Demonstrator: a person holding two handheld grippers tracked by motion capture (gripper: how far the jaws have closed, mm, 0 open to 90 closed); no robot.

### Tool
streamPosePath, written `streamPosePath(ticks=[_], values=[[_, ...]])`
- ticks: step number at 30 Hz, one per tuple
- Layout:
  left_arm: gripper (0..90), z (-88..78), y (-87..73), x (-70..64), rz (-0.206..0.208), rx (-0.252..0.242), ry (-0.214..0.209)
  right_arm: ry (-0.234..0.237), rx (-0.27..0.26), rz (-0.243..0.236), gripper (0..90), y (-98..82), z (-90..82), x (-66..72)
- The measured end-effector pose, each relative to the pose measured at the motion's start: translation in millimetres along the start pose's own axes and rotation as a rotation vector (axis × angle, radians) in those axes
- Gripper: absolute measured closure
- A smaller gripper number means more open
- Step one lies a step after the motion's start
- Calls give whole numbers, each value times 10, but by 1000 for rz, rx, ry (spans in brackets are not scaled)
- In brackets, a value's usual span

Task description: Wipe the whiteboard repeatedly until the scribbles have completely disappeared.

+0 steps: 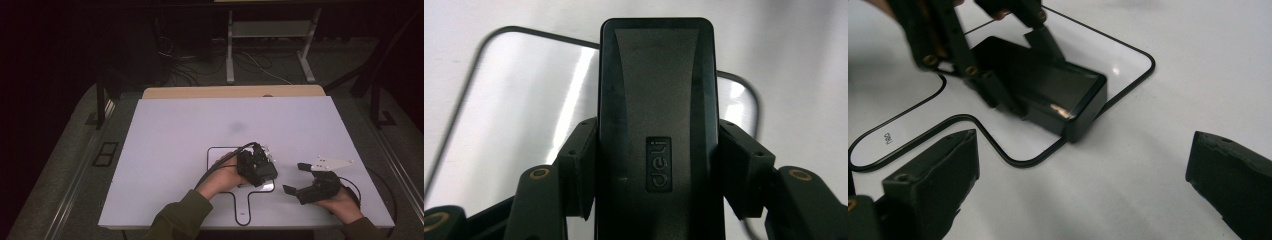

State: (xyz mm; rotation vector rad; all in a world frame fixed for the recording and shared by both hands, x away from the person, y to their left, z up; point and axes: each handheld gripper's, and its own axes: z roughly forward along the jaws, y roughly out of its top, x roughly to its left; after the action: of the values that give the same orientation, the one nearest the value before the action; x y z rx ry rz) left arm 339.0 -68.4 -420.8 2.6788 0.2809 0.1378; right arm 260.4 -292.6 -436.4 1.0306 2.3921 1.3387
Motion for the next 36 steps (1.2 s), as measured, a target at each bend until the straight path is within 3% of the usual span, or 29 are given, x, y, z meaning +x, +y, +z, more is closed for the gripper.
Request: streamPosePath(ticks=[4, 10, 11, 17, 22, 29, 30, 36], values=[[395, 10, 17, 33, -9, 1, 4, 1, 0, 1, 0, -1, 0, -5], [395, -16, 11, -76, 36, 17, -101, 1, -1, 1, 0, 0, 1, -7], [395, -15, 12, -83, 44, 16, -104, 1, 0, 1, 0, 1, 2, -5], [395, 9, 19, 24, -9, 11, -39, -1, 0, 0, 0, 1, -1, -3], [394, 11, 9, 70, -6, -1, -19, -1, 2, 1, 0, -2, 0, -14], [394, -15, -35, 20, 4, -16, -55, -2, -1, 0, 0, -4, -5, -16], [394, -19, -46, 4, -11, -20, -65, -1, 0, -1, 0, -3, -4, -17], [394, -61, -105, 29, -14, -44, -87, 1, 3, -3, 0, -9, -7, -10]])
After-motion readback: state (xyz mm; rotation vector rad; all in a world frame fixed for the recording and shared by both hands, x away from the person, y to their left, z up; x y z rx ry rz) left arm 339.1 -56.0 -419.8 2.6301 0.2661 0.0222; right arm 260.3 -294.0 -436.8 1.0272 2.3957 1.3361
